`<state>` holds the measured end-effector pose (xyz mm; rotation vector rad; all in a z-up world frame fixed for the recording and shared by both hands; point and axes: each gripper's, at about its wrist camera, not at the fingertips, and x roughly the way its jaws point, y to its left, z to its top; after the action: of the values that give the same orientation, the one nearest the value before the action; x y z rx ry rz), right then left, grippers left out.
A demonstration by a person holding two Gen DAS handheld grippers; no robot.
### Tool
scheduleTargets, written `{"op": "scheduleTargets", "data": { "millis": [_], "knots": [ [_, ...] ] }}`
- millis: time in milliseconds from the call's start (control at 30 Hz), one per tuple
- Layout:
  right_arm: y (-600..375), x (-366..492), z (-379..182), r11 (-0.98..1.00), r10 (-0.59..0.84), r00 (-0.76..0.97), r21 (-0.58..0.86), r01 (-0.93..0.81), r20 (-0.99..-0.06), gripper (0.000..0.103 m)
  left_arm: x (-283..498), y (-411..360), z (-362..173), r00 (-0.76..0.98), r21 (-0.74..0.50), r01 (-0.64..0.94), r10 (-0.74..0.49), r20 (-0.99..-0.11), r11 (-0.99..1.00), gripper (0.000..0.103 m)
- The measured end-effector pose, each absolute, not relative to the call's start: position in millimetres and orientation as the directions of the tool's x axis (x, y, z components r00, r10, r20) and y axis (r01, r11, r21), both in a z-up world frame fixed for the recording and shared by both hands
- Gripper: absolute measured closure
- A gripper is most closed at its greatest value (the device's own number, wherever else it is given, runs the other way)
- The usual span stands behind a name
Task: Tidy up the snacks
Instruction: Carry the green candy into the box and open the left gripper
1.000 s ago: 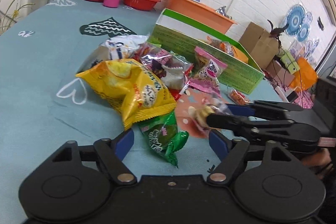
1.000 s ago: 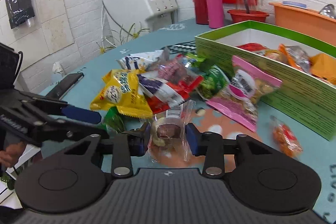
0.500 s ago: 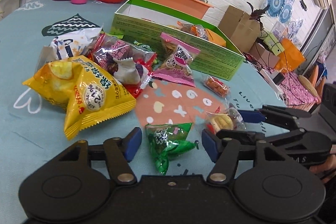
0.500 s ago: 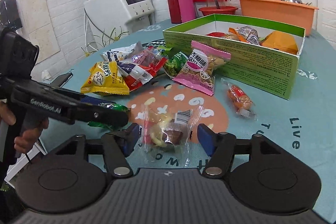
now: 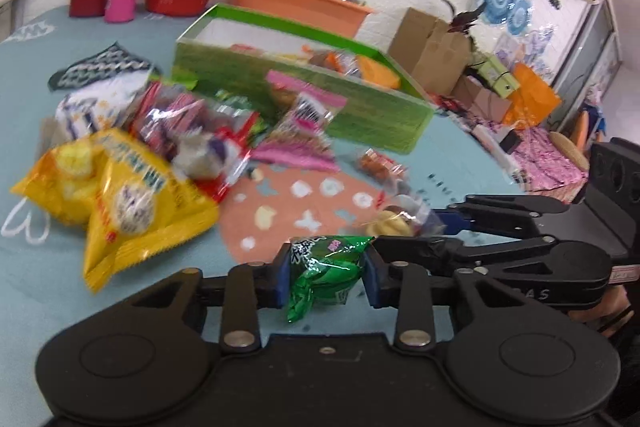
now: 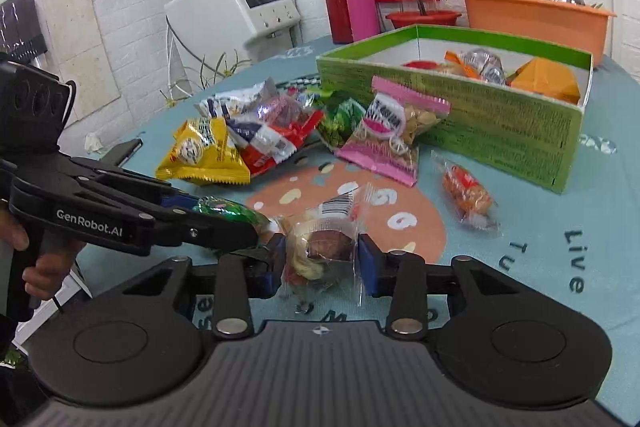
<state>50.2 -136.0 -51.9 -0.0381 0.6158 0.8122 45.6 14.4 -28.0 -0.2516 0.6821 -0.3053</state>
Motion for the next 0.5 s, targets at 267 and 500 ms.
{"op": "scheduleTargets", "data": {
  "millis": [267,500],
  "knots": [
    [-152,65,-6,0.744,0.639,0.648,0.12,-0.657,-0.414,0.036,89,12,27,0.809,-0.296,0.238,-0.357,-0.466,0.925,0.041],
    [-159,109,20,0.806,0.581,0.744,0.11,-0.581,-0.33,0.035,161,14,48,0.825,-0.275,0.201,-0.314,-0.47,0.94,0.041]
  ]
}}
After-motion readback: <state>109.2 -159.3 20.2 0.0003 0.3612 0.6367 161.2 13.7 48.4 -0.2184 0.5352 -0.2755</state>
